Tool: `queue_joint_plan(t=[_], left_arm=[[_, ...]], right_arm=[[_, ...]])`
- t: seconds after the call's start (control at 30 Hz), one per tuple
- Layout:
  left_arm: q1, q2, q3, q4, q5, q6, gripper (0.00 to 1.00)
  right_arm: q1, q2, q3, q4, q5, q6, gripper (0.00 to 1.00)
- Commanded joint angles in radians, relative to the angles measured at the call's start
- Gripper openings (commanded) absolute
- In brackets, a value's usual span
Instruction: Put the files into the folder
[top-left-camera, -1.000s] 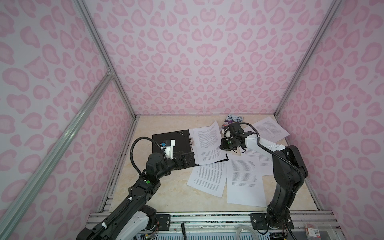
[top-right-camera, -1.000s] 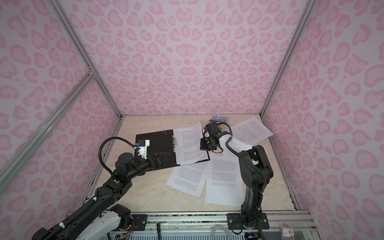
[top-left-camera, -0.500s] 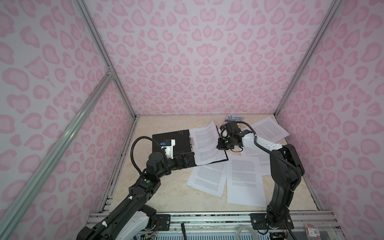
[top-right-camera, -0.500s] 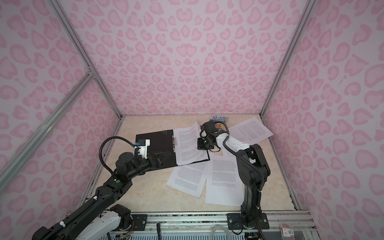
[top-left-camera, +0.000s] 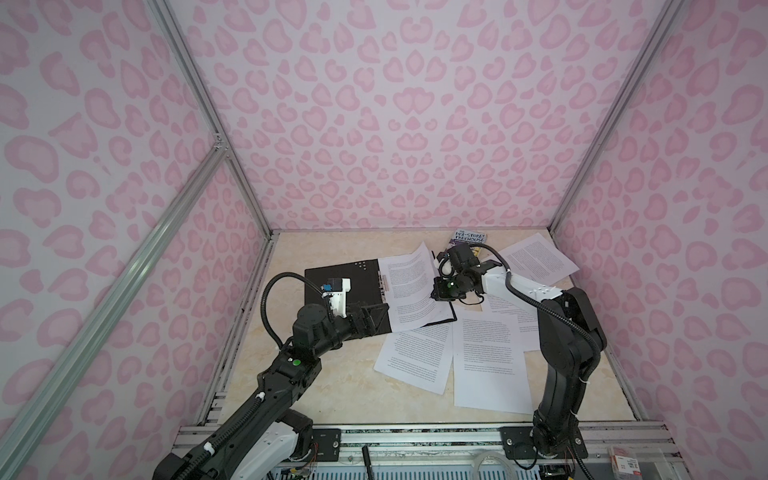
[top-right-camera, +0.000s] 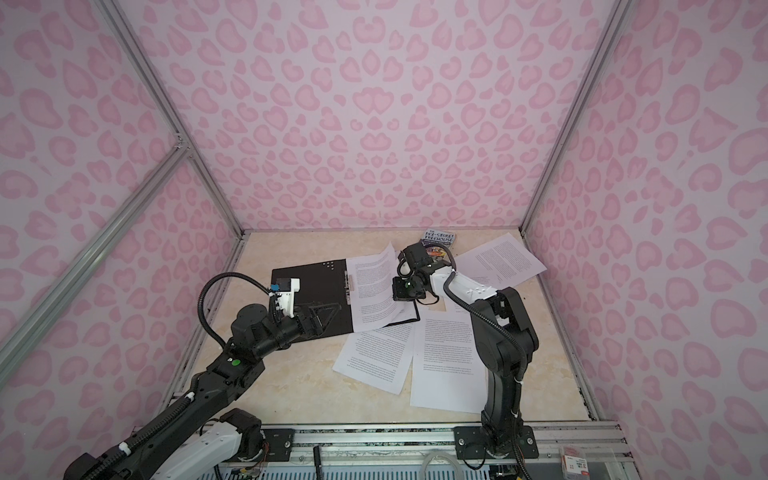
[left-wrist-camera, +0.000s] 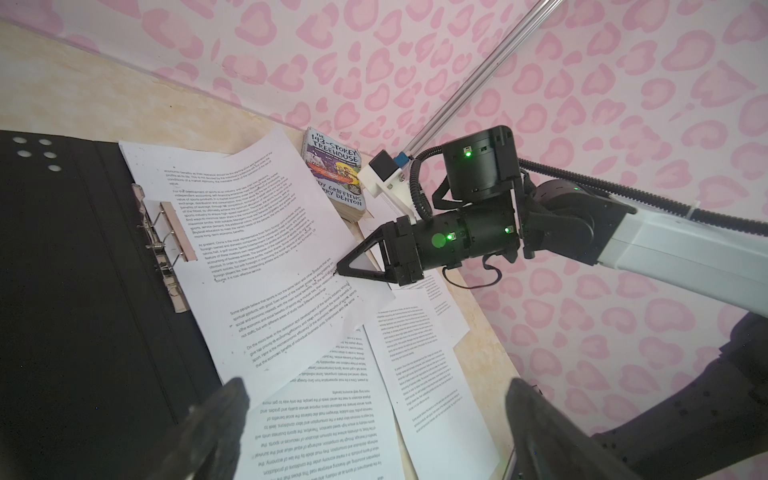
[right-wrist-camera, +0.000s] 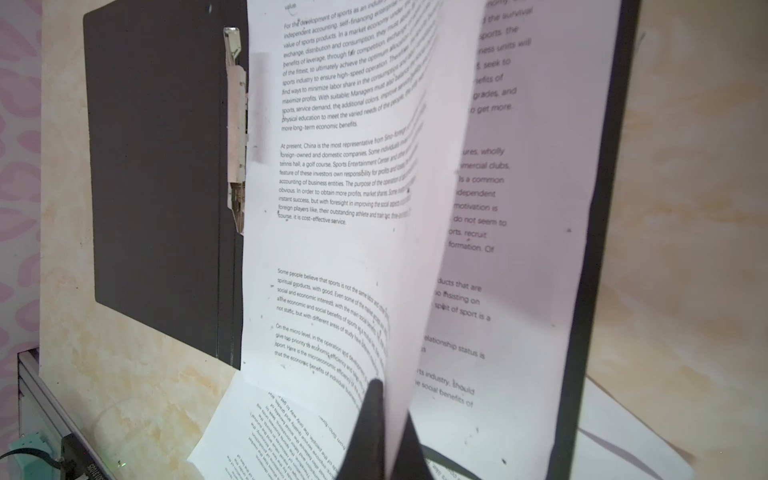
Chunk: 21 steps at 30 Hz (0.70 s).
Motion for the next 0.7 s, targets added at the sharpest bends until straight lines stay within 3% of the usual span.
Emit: queue_joint_plan(t=[0.0,0.2,0.43,0.67], left_arm=[[0.0,-0.001,0.012,0.017,-0.009,0.009,0.98],[0.001,0.0,0.013,0.015,-0.012,0.01,0.98],[0.001,0.001,0.014,0.012,-0.014,0.01,0.98],[0.001,-0.002,0.014,0.007,-0.019,0.01,0.98]], right_arm=[[0.003,0.01,0.002,-0.004,-0.008,0.005,0.0],[0.006,0.01,0.005,-0.006,-0.004,0.006,0.0],[0.005,0.014,0.018,-0.022,0.016,0.001,0.36],[0.0,0.024,0.039,-0.049,0.057,0.003,0.58]])
